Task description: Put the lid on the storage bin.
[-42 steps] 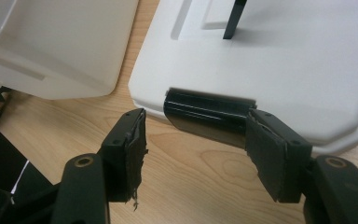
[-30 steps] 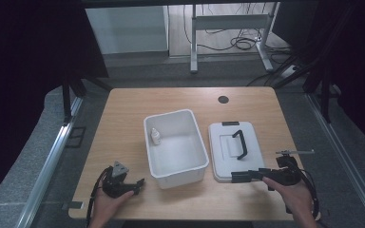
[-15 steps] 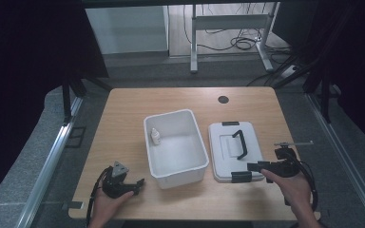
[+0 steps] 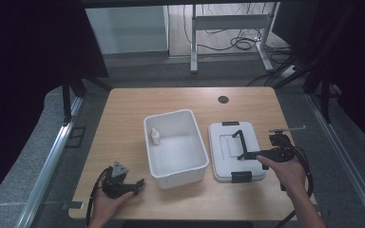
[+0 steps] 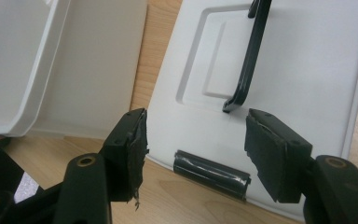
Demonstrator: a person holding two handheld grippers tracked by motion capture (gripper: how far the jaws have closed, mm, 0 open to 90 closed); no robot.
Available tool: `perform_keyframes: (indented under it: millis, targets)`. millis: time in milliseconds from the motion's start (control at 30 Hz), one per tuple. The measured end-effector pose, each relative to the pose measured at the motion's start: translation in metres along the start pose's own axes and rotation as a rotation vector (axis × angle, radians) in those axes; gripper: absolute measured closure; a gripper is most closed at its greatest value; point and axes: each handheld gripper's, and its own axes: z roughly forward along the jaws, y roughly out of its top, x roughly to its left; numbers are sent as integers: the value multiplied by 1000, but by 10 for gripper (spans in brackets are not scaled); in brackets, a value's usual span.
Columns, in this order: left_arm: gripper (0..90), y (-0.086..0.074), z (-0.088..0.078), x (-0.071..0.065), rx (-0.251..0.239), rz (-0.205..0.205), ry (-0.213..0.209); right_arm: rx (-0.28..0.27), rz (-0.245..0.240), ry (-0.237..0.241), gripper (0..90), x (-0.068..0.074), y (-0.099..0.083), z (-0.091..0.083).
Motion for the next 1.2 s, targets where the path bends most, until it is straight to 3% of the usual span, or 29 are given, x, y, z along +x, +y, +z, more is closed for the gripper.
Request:
perform_keyframes:
  millis: [300,733,933,1200]
  targets:
    - [123,0,0,0,0,2,-1,26,22,-8,393,-3,13,5]
    - [122,0,0,0,0,5,-3,71,15,-27,398,-1,36,14]
    - [122,-1,0,0,0,5,-3,91,14,-11,392,0,45,17]
    - [122,-1,-1,0,-1,5,-4,122,19,-34,393,-1,58,25]
